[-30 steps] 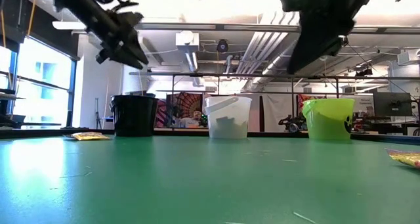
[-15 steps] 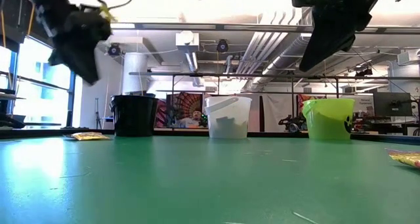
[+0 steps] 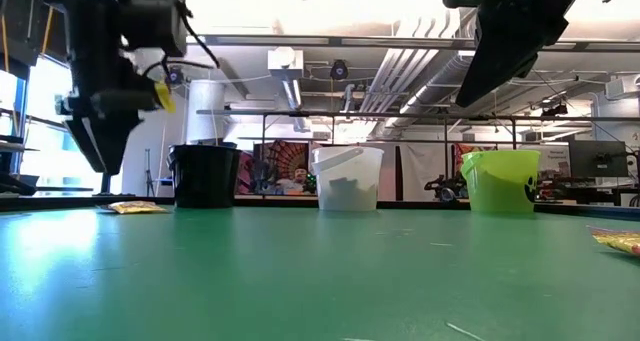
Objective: Sort candy by brand, put in halloween buckets
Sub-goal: Put the yellow candy into the black bucket
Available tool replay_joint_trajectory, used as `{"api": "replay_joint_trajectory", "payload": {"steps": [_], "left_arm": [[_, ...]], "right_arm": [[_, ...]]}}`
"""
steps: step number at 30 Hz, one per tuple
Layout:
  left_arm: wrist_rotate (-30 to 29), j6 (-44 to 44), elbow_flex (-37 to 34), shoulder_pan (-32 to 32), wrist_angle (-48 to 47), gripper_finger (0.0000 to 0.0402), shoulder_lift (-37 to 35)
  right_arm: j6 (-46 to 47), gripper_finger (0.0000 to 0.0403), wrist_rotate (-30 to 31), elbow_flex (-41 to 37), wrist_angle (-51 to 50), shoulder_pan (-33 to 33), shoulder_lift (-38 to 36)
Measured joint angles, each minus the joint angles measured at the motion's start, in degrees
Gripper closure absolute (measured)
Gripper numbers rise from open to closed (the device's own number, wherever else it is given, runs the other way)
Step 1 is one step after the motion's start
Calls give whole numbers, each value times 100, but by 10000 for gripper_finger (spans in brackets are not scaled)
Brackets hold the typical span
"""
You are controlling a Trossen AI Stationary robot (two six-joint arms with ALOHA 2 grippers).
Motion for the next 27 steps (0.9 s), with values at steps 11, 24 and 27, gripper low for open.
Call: {"api": "replay_joint_trajectory", "payload": {"steps": [11, 24, 27], "left_arm": [[-79, 1018, 0, 997, 501, 142, 929], [344, 1559, 0, 1527, 580, 144, 1618], [472, 1652, -33, 1527, 688, 157, 1689]], "right_arm": [[75, 403, -37, 0, 22, 0, 0], [159, 403, -44, 0, 29, 0, 0], [162, 403, -44, 0, 29, 0, 0]]}}
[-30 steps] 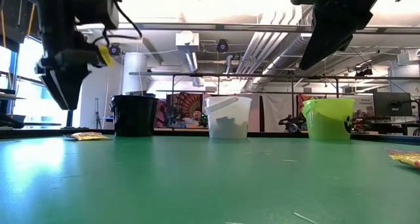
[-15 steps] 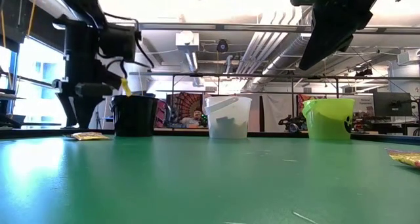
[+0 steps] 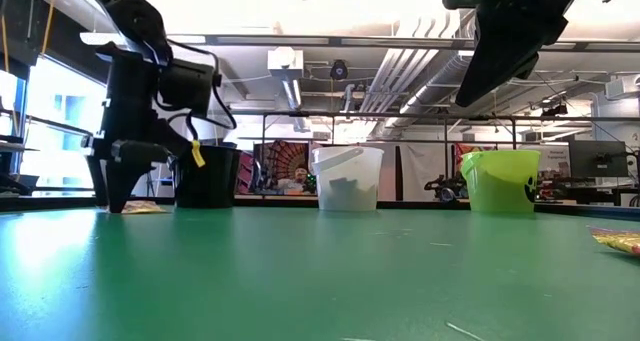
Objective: Sort candy by brand, put in halloween buckets
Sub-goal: Put the yellow candy into the black bucket
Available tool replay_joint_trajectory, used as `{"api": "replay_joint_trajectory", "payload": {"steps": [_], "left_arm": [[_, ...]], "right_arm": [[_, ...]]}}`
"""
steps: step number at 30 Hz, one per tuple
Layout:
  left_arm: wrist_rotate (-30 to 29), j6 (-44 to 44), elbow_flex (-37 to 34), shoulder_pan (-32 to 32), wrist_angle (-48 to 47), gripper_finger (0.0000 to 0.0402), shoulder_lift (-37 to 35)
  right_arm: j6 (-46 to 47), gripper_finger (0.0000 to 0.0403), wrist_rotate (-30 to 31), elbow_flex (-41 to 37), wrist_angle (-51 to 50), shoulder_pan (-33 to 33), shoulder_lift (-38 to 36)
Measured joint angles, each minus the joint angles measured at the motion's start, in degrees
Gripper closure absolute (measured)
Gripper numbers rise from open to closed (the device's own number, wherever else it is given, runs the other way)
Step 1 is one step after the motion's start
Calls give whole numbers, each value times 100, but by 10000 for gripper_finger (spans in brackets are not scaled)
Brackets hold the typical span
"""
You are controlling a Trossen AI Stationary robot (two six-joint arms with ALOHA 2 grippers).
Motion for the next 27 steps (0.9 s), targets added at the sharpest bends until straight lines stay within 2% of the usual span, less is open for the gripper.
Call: {"api": "replay_joint_trajectory", "payload": {"steps": [6, 18, 27], "left_arm": [[250, 0, -197, 0, 198, 215, 19], [592, 123, -263, -11, 290, 387, -34], [591, -113, -267, -16, -84, 401, -1063]], "right_arm": [[2, 403, 0, 0, -1, 0, 0], [46, 403, 3, 0, 0, 0, 0], [46, 403, 4, 0, 19, 0, 0]]}}
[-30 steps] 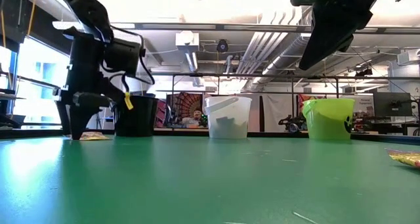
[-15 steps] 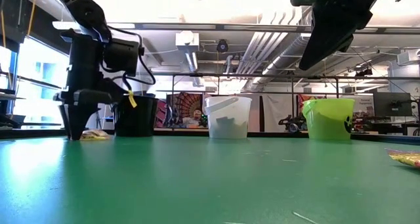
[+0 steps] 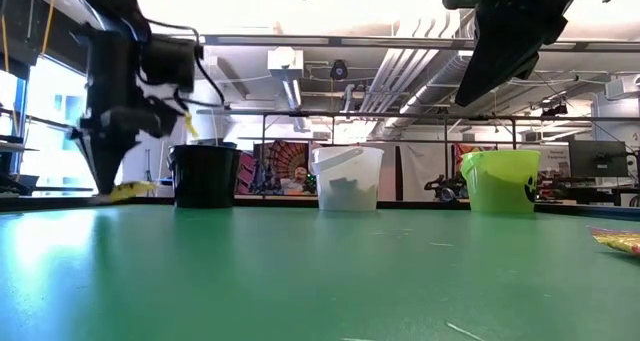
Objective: Sort candy by brand, put in halloween buckets
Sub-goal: Put the yellow candy into the black bucket
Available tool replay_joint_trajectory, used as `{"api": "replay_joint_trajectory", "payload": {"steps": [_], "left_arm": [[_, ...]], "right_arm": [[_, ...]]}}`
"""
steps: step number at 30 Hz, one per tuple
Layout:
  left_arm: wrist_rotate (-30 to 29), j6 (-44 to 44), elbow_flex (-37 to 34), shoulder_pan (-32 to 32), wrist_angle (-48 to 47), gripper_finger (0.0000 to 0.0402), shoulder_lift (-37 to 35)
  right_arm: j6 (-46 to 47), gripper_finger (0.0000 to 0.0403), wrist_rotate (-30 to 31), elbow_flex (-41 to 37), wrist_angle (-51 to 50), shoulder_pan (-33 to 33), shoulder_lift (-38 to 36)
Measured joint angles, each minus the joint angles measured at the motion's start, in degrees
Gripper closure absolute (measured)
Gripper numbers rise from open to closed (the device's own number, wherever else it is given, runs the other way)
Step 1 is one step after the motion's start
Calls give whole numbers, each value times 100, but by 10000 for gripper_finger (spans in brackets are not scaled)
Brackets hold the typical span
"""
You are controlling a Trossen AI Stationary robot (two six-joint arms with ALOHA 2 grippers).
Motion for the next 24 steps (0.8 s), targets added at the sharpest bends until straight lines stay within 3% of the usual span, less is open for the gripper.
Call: {"api": "replay_joint_trajectory", "payload": {"steps": [7, 12, 17, 24], "left_arm": [[65, -309, 521, -39, -440, 401, -947], [88, -369, 1362, 9, -702, 401, -1242], [-146, 100, 2485, 280, -1172, 401, -904], [-181, 1329, 4028, 1242, -1993, 401, 91]], "right_arm": [[0, 403, 2, 0, 19, 0, 0], [0, 403, 73, 0, 103, 0, 0], [-92, 403, 239, 0, 324, -4, 0], [-195, 403, 258, 0, 537, -81, 2]]}}
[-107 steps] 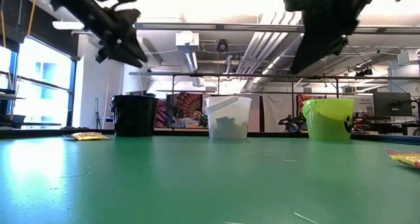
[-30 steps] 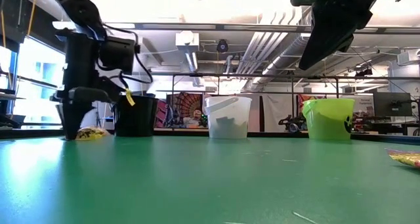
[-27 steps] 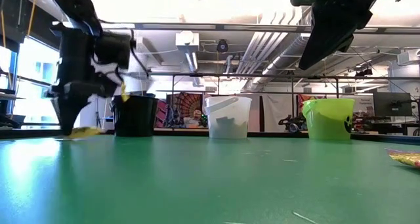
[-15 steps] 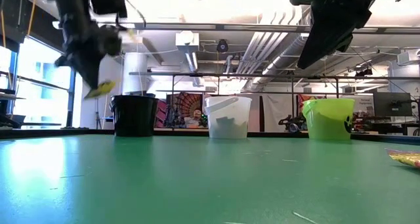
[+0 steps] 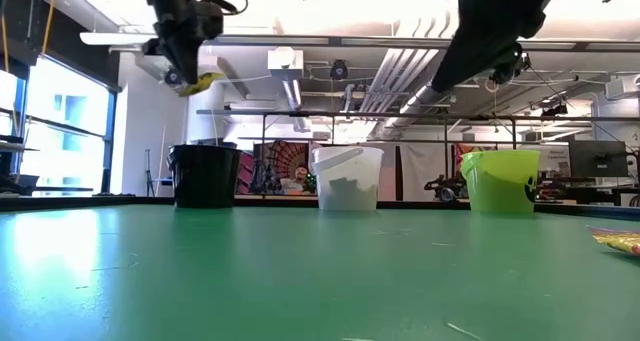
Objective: Sort candy by brand, put in halloween buckets
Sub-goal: Put the yellow candy into the black bucket
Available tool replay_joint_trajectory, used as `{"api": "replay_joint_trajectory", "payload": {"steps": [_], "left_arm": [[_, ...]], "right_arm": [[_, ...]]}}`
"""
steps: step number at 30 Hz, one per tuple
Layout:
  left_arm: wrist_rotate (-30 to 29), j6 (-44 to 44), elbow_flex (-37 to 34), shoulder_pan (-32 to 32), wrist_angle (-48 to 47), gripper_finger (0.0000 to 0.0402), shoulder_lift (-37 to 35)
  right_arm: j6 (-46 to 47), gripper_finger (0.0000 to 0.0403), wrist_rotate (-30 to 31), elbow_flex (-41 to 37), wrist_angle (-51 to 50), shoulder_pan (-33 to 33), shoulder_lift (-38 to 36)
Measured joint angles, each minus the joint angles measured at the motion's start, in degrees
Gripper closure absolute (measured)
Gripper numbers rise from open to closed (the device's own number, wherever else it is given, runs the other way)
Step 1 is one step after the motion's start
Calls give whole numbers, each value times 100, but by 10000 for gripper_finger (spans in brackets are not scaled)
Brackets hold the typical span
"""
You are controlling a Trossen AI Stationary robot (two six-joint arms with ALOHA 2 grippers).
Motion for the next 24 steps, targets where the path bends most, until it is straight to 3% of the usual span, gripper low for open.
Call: {"api": "replay_joint_trajectory", "payload": {"steps": [9, 16, 24], "left_arm": [[29, 1460, 1369, 1270, -851, 401, 1519], [30, 2094, 1649, 1956, -1008, 401, 2536], [79, 2308, 1686, 2269, -870, 401, 3261]], "right_arm": [[37, 403, 145, 0, 287, -46, 0], [41, 403, 271, 0, 365, -46, 0], [42, 403, 271, 0, 392, -46, 0]]}}
